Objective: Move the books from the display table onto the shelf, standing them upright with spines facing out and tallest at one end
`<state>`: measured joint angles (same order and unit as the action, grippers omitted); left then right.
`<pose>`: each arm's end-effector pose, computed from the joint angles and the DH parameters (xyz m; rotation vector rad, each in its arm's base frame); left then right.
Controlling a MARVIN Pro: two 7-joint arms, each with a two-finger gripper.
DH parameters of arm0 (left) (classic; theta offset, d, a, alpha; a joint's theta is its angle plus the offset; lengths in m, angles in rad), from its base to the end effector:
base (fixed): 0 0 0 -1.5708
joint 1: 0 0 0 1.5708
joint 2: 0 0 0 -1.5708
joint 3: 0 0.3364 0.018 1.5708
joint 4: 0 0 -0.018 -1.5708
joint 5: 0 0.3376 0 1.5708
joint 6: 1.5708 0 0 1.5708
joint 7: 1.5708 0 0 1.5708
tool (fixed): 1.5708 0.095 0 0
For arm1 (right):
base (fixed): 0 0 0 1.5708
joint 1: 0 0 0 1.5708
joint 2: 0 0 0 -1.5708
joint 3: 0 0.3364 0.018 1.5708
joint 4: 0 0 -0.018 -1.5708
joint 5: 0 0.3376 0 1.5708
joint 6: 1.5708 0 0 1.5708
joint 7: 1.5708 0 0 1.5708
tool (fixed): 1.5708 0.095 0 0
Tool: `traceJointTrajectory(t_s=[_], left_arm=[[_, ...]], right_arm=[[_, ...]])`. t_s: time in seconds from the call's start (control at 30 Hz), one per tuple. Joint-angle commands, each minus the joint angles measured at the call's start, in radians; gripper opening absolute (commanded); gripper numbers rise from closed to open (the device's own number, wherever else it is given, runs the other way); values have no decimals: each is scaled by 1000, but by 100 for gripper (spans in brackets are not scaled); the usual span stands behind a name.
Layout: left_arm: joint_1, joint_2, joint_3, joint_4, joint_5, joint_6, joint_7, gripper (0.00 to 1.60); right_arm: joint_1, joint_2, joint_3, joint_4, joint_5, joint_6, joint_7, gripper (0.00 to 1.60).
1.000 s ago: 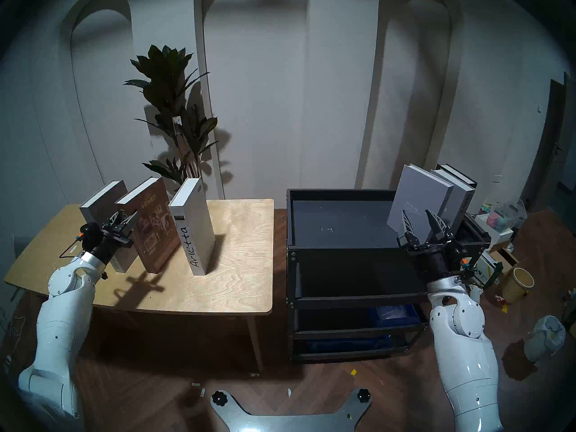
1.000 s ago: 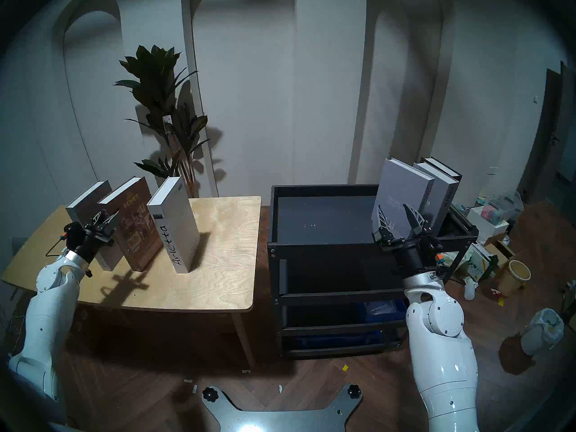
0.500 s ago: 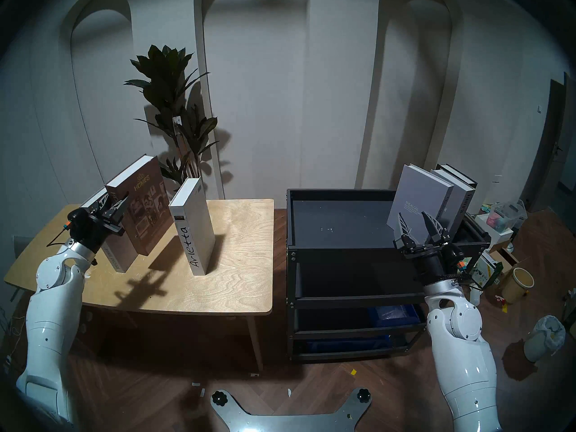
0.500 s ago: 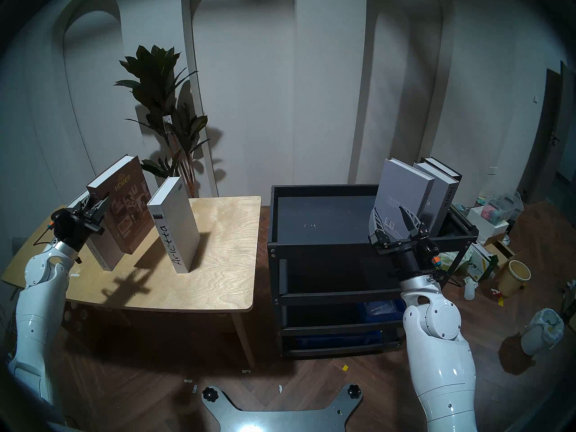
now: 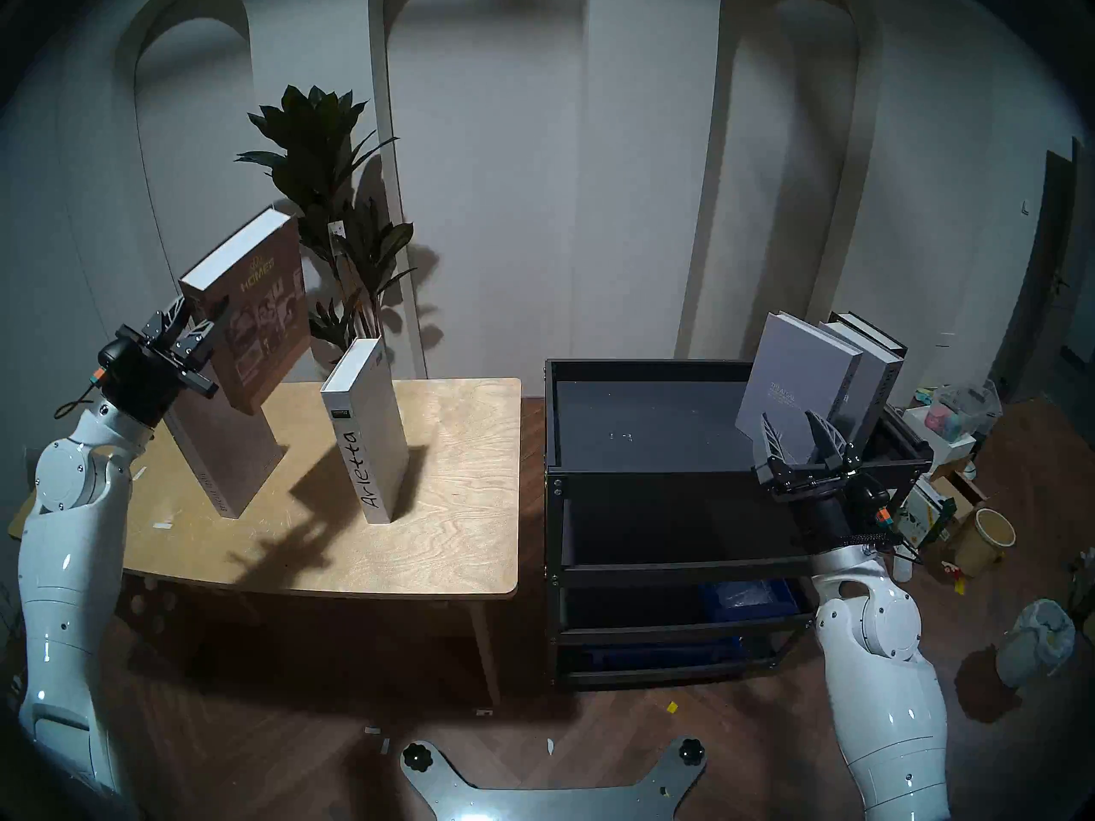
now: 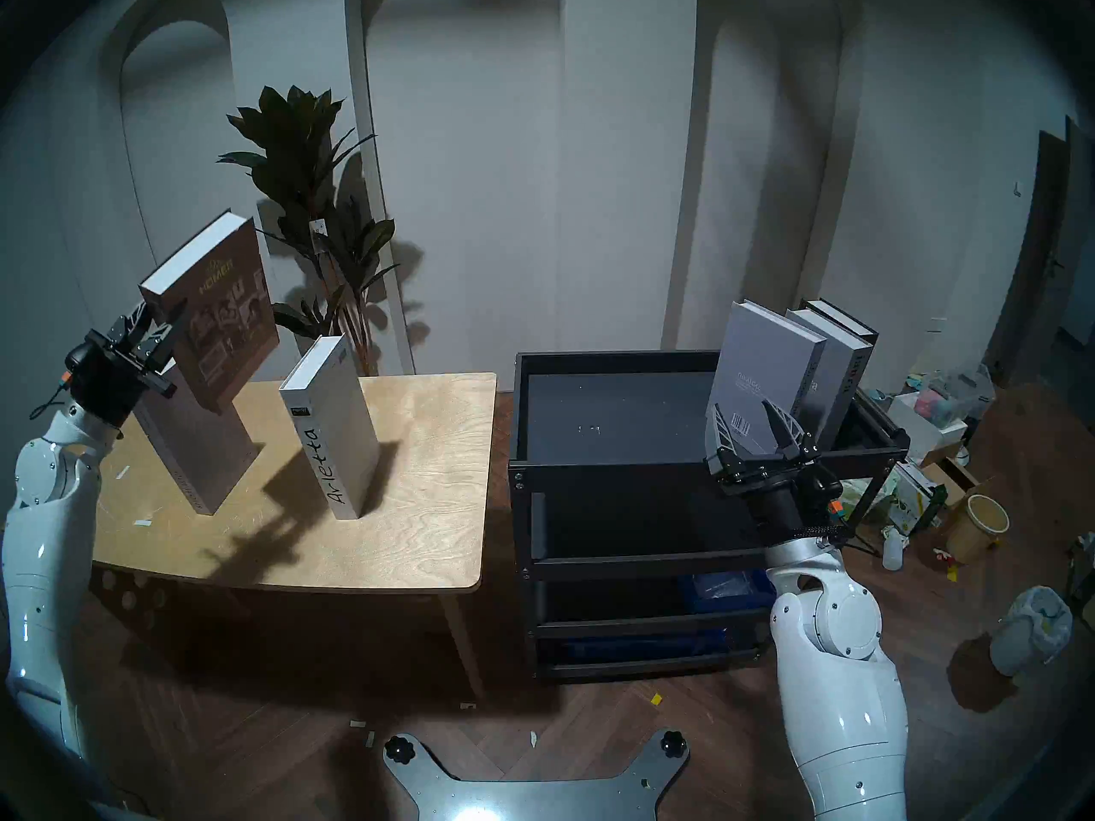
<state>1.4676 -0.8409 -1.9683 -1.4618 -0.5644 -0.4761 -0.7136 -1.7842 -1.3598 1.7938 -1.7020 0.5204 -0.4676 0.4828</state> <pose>0.4171 0.3225 -0.1216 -1.3467 0.8152 -2.6143 0.3591 -0.1243 -0.3079 -1.4884 -0.1143 -2.4996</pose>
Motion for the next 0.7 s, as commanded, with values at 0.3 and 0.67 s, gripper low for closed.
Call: traceJointTrajectory(t_s=[0.3, 0.67], left_arm=[[-92, 8, -85, -281, -92, 27, 58, 0], [-193, -28, -48, -390, -280, 201, 206, 0]], right_arm=[[-19, -5, 22, -27, 24, 2, 6, 160], [58, -17, -39, 125, -41, 14, -26, 160]])
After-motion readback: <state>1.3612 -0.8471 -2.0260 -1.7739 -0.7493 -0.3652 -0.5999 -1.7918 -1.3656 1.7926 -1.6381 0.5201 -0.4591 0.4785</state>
